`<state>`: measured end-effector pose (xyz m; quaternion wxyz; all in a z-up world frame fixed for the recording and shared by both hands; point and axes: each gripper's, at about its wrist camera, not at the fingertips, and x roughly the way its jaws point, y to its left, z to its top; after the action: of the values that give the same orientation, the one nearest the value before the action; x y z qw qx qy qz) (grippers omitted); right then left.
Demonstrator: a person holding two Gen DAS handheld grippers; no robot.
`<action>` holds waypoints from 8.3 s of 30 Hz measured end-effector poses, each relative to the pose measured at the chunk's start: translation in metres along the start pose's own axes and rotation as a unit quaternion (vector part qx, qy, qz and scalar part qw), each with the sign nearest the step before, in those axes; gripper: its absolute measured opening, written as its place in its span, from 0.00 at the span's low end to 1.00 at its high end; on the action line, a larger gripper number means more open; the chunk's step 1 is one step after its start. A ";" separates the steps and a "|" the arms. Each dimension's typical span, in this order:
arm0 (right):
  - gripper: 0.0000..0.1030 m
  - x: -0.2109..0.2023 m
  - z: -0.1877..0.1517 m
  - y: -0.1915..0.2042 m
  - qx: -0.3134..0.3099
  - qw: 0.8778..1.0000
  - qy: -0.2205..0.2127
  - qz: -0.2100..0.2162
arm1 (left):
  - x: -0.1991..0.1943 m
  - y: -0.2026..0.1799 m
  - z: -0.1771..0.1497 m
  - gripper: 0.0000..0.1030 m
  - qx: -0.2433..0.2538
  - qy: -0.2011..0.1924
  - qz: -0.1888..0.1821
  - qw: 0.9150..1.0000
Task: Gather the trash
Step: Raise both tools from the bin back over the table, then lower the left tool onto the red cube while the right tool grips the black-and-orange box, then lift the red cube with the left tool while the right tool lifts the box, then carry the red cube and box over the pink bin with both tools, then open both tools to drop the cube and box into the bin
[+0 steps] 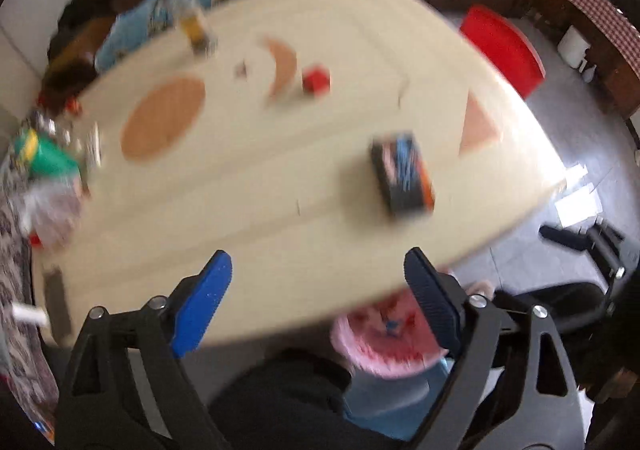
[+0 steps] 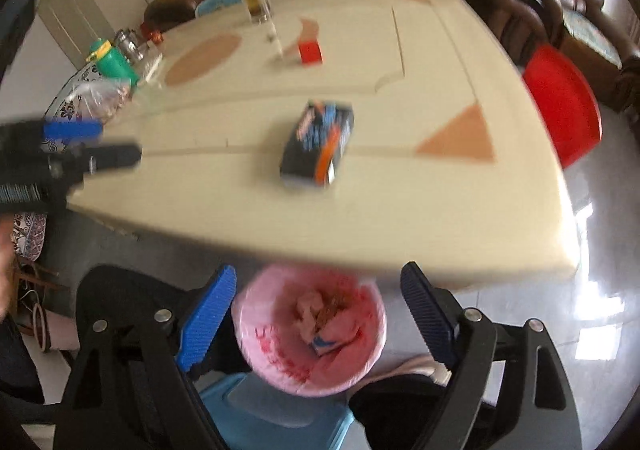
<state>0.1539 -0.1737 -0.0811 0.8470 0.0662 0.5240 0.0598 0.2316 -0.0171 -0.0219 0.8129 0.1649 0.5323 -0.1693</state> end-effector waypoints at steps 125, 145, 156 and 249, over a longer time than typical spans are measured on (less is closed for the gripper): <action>0.52 0.062 0.066 0.019 0.029 0.996 -0.023 -0.086 | 0.102 0.019 0.101 0.29 0.133 0.031 -0.036 0.990; 0.52 -0.049 0.021 0.067 -0.013 0.993 -0.099 -0.067 | -0.009 0.015 -0.009 0.29 0.102 -0.051 -0.025 0.993; 0.52 -0.090 -0.024 0.082 -0.039 0.990 -0.120 -0.070 | -0.029 -0.005 -0.071 0.29 0.090 -0.064 -0.040 0.993; 0.66 0.253 -0.165 -0.043 0.041 0.967 0.251 -0.016 | 0.334 -0.099 -0.196 0.68 0.037 0.294 -0.106 0.949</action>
<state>0.1193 -0.1643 -0.3839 0.6860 0.0754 0.7226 0.0390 0.1539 -0.0504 -0.4123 0.5910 0.1801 0.7554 -0.2183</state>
